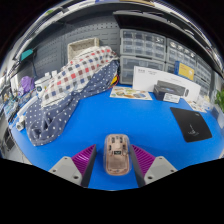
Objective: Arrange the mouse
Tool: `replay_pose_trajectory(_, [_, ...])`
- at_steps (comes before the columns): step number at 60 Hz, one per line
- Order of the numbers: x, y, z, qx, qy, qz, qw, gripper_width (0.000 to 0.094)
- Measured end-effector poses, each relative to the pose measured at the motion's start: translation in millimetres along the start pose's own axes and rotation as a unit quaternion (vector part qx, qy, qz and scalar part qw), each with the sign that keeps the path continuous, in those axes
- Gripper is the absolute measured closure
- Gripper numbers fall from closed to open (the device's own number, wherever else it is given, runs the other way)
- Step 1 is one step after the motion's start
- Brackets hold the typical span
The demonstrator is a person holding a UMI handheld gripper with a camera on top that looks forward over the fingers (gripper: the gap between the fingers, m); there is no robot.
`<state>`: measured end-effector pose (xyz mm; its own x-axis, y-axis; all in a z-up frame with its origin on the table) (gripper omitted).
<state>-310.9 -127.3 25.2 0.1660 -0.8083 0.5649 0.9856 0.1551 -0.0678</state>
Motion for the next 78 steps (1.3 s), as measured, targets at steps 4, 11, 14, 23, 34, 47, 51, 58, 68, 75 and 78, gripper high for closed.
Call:
replay_pose_trajectory(4, [-5, -3, 3, -0.002, -0.006, 0.007, 1.000, 0.0377])
replay_pose_trajectory(11, [-7, -3, 4, 0.002, -0.014, 0.007, 1.000, 0.0482])
replay_pose_trajectory(14, [-8, -3, 4, 0.002, -0.018, 0.005, 1.000, 0.0528])
replay_pose_trajectory(23, [-9, 0, 5, 0.003, -0.031, 0.010, 0.999, 0.0603])
replay_pose_trajectory(34, [-1, 9, 37, 0.005, -0.036, 0.039, 0.999, 0.0602])
replay_pose_trajectory(47, [57, 99, 172, 0.010, 0.075, 0.020, 0.997, 0.0601])
replay_pose_trajectory(51, [70, 141, 210, 0.003, 0.103, 0.005, 0.995, 0.0601])
replay_pose_trajectory(58, [74, 222, 251, -0.008, 0.124, -0.017, 0.992, 0.0602])
replay_pose_trajectory(68, [57, 327, 251, -0.022, 0.115, -0.058, 0.991, 0.0602])
replay_pose_trajectory(75, [29, 371, 215, -0.040, 0.081, -0.078, 0.993, 0.0603])
replay_pose_trajectory(78, [14, 381, 195, -0.049, 0.063, -0.081, 0.994, 0.0603])
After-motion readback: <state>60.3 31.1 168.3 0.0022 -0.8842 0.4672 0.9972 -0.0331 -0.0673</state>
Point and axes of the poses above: the point between the fingertips, and its own axes, seen from behind it with the camera up: y to the right, z up, x backward, against the way the camera looks, the point moved 6 cm from there along x, backward, against the way the camera looks, and after that the axes turned 4 degrees about -x, right-handed, at the moved point
